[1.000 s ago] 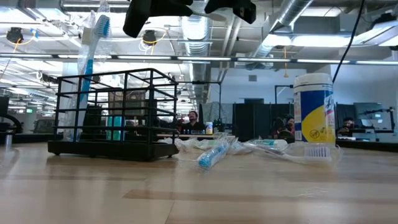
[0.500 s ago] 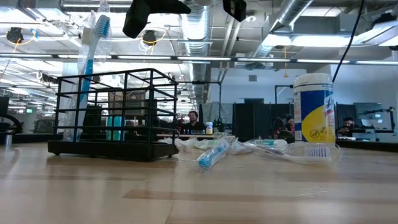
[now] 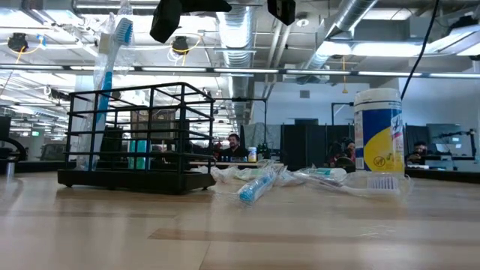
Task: Pick & Place toothbrushing station
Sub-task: Put the bottom green toothbrush into the wire organizer
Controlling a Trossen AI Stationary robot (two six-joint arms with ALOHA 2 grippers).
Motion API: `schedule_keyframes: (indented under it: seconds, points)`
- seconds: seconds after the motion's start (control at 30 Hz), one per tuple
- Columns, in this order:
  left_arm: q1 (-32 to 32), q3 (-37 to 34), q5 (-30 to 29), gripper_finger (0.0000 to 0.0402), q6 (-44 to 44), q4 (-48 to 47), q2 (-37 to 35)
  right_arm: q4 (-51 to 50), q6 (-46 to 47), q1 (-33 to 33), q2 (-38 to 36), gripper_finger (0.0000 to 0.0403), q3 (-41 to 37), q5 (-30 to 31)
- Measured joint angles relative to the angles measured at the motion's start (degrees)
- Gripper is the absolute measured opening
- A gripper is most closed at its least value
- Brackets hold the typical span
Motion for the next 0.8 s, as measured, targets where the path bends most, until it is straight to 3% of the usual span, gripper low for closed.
schedule_keyframes:
  seconds: [0.3, 0.8]
  points:
    - [0.0, 0.0, 0.3, 0.0014, 0.2, -0.3, 0.0, 0.6, -0.2, 0.0, -0.1, 0.0, 0.1, 0.0]
    - [0.0, 0.0, -1.6, 0.0006, -1.9, 0.0, 0.0, 1.4, -1.4, 0.1, -0.1, 0.0, 0.1, 0.2]
